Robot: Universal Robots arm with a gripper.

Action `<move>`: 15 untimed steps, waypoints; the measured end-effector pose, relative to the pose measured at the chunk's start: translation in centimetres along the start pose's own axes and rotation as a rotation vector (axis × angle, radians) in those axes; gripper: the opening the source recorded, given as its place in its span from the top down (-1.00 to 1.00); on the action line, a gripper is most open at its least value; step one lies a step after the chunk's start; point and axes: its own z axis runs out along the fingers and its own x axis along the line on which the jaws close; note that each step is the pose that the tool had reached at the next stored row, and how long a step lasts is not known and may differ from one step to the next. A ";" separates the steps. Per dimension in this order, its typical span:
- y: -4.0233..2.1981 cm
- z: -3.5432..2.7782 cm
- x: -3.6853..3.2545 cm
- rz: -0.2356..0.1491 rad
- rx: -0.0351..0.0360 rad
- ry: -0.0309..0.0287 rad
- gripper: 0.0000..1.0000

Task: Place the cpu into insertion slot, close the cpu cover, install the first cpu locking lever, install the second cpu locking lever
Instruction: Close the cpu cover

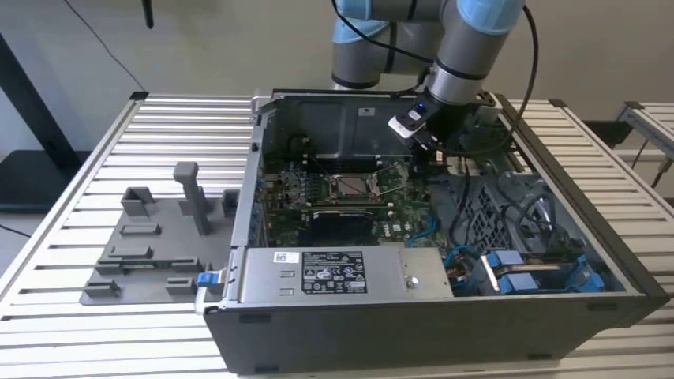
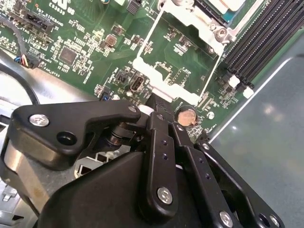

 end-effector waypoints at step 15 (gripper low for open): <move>-0.41 -1.41 -0.02 0.000 0.0248 0.0011 0.79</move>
